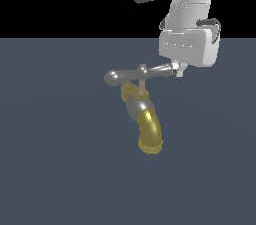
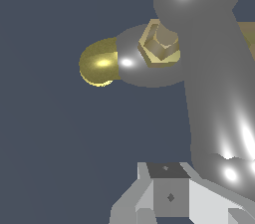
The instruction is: Turn on the faucet by rotating a designated handle.
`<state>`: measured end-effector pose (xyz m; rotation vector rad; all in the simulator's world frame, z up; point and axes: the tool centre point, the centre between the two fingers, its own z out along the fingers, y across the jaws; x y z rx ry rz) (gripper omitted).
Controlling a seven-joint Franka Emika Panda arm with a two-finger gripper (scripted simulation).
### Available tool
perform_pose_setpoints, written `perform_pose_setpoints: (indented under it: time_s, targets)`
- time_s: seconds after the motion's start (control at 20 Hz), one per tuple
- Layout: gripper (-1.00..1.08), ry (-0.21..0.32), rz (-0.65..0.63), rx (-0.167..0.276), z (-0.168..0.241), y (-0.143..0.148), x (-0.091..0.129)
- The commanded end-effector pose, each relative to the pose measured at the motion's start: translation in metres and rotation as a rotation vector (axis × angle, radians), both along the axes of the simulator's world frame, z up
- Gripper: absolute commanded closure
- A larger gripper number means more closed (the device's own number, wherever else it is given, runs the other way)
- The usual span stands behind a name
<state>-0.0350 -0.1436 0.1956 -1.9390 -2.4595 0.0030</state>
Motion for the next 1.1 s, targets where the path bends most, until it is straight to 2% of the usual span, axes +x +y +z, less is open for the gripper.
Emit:
perform_pose_setpoints:
  time_s: [0.0,0.5,0.55,0.6,1.05]
  targets:
    - [1.08,-0.009,0.005,-0.004,0.001,0.002,0.012]
    - [1.08,-0.009,0.005,-0.004,0.001,0.006,0.041]
    - [1.08,-0.009,0.005,-0.004,0.001,0.006,0.041]
    - [1.08,-0.002,-0.016,-0.007,0.000,-0.007,0.033]
    - [1.08,-0.005,-0.006,-0.006,0.000,0.034,0.065]
